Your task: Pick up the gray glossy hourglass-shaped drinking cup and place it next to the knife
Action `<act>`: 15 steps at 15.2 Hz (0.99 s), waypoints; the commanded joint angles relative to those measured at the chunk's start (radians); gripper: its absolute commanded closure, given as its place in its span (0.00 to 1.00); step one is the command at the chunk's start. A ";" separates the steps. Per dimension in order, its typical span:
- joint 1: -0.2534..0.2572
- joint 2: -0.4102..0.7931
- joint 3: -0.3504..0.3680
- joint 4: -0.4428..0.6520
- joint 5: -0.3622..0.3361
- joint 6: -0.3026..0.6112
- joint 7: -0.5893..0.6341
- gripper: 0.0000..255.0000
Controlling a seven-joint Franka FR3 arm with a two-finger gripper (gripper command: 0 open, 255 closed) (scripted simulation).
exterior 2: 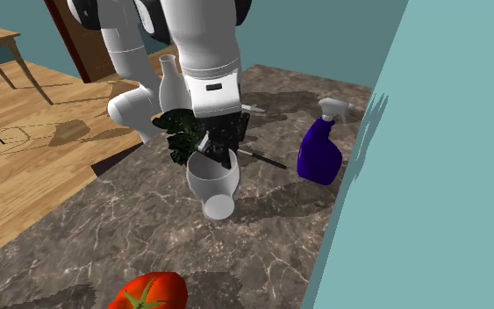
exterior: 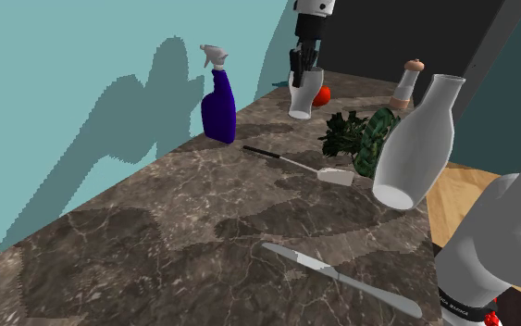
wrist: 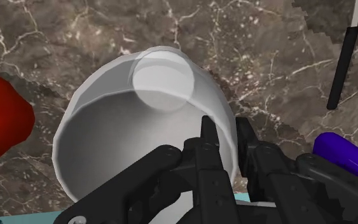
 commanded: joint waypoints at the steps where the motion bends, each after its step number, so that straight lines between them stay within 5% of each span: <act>1: 0.000 0.006 0.000 0.034 0.001 -0.028 0.002 1.00; 15: -0.004 0.070 -0.006 0.305 0.010 -0.235 0.012 1.00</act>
